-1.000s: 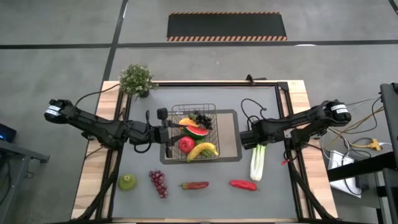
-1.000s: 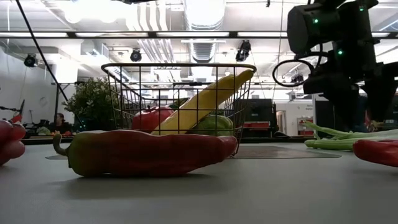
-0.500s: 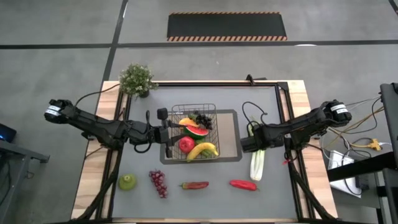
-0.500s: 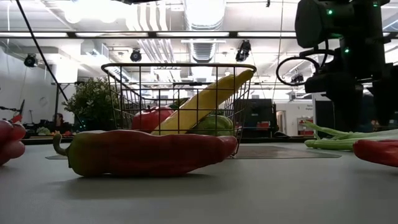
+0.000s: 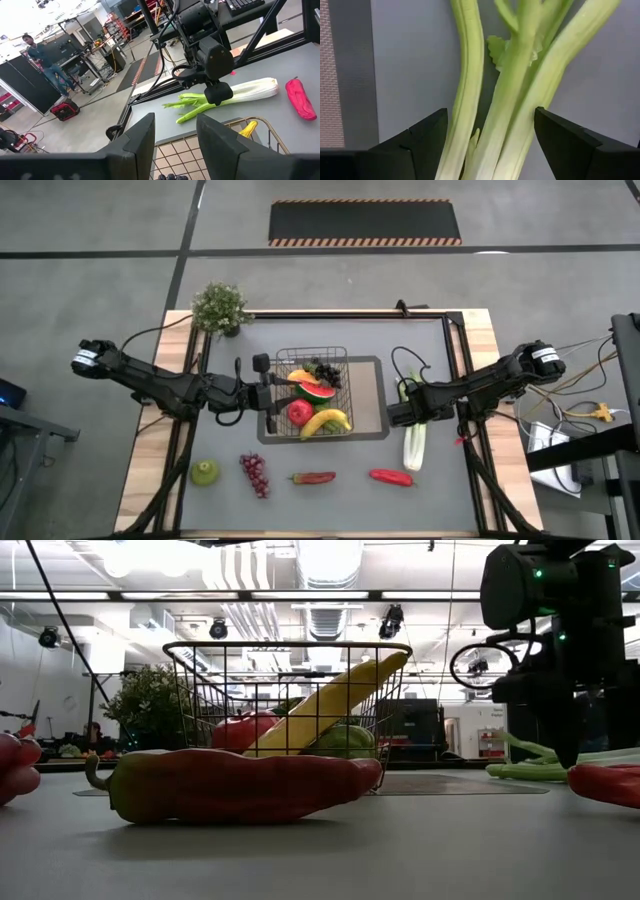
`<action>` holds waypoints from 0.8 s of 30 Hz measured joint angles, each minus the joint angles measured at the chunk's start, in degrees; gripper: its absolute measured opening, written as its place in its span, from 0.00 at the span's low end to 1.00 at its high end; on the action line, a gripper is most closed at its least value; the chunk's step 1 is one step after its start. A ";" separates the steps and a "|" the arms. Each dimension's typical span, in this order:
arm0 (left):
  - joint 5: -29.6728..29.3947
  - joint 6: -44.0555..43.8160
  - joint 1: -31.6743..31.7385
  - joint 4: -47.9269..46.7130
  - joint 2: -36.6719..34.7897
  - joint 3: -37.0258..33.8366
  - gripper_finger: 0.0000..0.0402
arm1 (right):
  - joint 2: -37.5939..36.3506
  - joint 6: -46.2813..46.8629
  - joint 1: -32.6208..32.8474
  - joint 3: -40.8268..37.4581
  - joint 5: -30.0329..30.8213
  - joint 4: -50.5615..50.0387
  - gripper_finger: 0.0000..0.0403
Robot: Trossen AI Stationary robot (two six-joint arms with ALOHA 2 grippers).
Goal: Build produce basket
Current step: Put the green celery into the wire basket
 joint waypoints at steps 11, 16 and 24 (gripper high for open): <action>0.00 -0.04 -0.02 0.00 0.00 0.00 0.32 | 0.56 0.48 -0.02 -1.33 -0.12 0.03 0.70; 0.00 -0.04 -0.02 -0.04 0.00 0.00 0.32 | 2.49 0.10 -0.04 -3.02 -0.13 0.10 0.69; -0.01 -0.02 -0.02 -0.03 0.00 -0.02 0.32 | 2.87 -2.46 -0.06 -2.92 0.13 1.02 0.52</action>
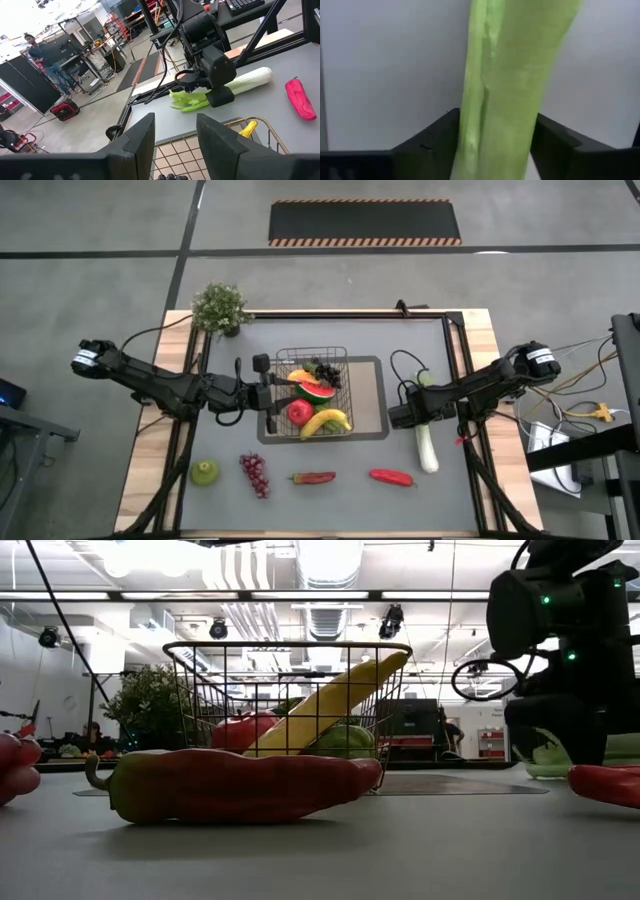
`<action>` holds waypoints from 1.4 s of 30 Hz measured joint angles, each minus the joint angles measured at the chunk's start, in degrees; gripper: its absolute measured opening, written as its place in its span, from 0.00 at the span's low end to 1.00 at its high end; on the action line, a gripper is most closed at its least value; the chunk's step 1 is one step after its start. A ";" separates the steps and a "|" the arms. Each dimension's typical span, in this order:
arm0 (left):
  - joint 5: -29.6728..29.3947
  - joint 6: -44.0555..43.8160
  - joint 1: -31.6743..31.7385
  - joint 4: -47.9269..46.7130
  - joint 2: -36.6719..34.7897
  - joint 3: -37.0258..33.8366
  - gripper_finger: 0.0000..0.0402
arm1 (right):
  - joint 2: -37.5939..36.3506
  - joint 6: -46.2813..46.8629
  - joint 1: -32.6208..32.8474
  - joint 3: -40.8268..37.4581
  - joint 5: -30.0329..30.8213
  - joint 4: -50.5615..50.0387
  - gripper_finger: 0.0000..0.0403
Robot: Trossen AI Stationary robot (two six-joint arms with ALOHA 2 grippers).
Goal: Build produce basket
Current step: Put the green celery into the wire basket
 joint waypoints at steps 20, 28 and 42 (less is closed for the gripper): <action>-0.01 0.50 0.00 0.56 0.00 -0.31 0.32 | -20.72 -15.98 -0.13 4.13 17.14 2.87 0.09; 0.01 4.31 0.04 8.18 -0.13 -3.40 0.32 | -30.93 -54.26 -0.13 4.31 33.38 38.71 0.08; -0.02 5.54 0.04 11.07 -0.30 -3.66 0.32 | -18.87 -89.07 -5.81 6.40 26.41 78.38 0.08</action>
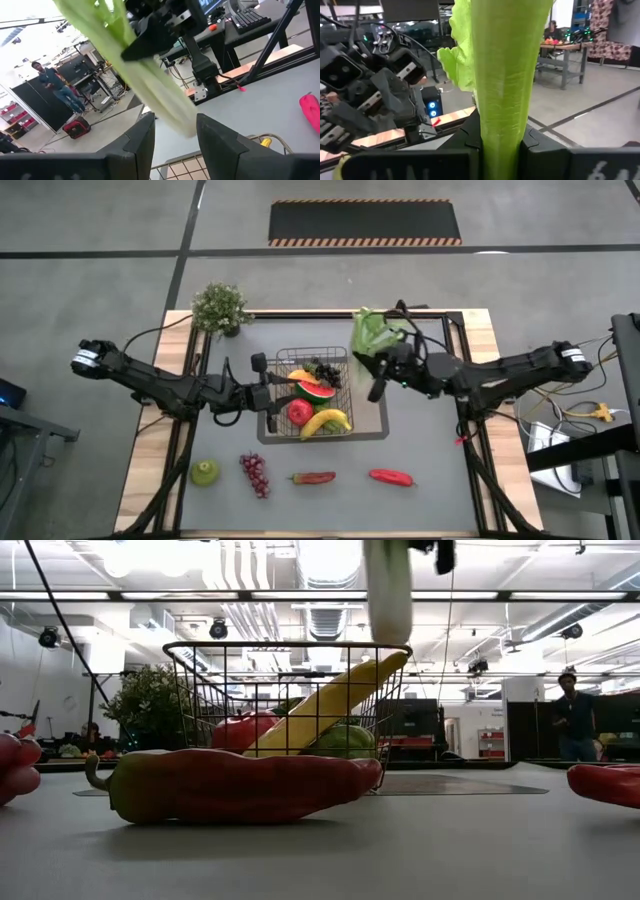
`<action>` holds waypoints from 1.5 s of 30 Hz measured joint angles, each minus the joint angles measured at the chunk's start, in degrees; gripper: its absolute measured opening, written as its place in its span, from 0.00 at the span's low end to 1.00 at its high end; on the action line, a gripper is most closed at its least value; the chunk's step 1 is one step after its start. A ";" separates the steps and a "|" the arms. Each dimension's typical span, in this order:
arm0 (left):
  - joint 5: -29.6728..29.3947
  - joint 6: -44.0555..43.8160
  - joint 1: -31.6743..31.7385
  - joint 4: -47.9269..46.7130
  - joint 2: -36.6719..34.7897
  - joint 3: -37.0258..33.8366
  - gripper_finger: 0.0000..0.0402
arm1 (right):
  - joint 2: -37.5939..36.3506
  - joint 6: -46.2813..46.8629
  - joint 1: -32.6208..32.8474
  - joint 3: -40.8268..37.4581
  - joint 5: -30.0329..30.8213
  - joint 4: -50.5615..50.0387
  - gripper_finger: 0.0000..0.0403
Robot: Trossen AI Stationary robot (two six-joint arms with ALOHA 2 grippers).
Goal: Build produce basket
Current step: Put the green celery into the wire basket
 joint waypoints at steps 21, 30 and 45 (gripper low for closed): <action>0.00 0.58 -0.22 0.21 -6.84 -3.76 0.32 | 25.50 2.61 -8.20 22.71 -13.19 -20.49 0.08; 0.15 -1.02 -0.50 0.02 -9.76 -4.84 0.32 | 31.36 6.55 -9.24 26.19 -12.97 -22.32 0.08; 0.26 -1.02 -0.61 -0.15 -9.58 -4.84 0.32 | 32.77 9.50 -10.19 26.58 -12.56 -24.51 0.43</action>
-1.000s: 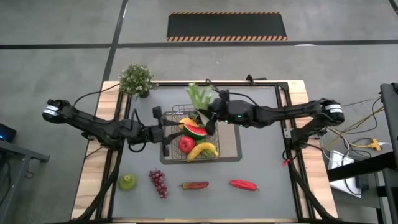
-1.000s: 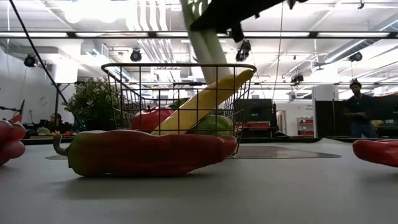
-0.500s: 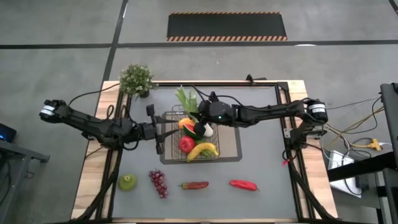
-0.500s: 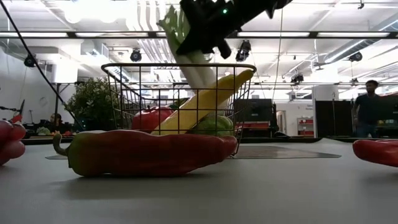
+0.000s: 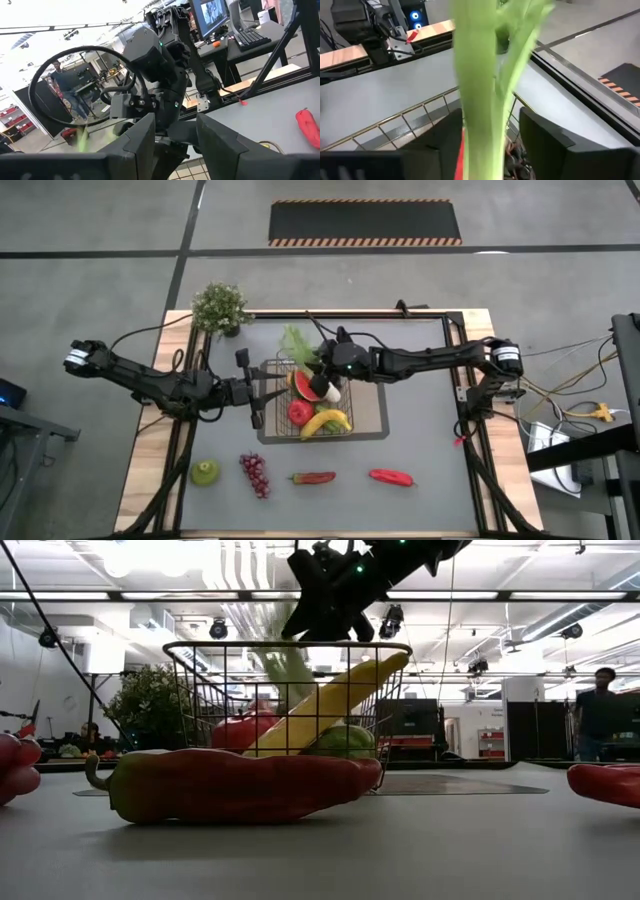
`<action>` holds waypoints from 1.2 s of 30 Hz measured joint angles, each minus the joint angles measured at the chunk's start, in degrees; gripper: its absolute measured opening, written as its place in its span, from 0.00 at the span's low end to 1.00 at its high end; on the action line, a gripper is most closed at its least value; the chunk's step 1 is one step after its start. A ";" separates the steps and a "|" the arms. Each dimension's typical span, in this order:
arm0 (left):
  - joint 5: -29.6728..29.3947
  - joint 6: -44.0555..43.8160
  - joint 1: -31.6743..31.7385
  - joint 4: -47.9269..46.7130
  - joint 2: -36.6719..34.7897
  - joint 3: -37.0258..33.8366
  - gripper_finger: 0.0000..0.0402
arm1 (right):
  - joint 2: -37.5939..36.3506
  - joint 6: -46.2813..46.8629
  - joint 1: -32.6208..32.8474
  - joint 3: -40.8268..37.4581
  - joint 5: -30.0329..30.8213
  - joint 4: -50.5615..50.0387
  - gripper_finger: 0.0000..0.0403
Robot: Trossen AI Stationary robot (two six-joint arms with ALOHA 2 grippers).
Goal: Build produce basket
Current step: Put the green celery into the wire basket, then put the dark red chili pepper into the wire basket
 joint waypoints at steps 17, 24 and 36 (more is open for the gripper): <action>-0.02 -0.27 0.00 -0.55 0.37 0.00 0.32 | -8.12 -1.14 1.05 3.70 0.04 -17.72 0.65; -0.02 -1.44 0.00 0.22 2.23 -0.02 0.32 | -18.02 -2.15 7.16 -0.77 0.02 -24.85 0.61; 1.70 -16.69 -2.43 4.63 8.98 2.00 0.32 | -31.03 -14.69 21.36 -21.42 -0.20 -8.65 0.60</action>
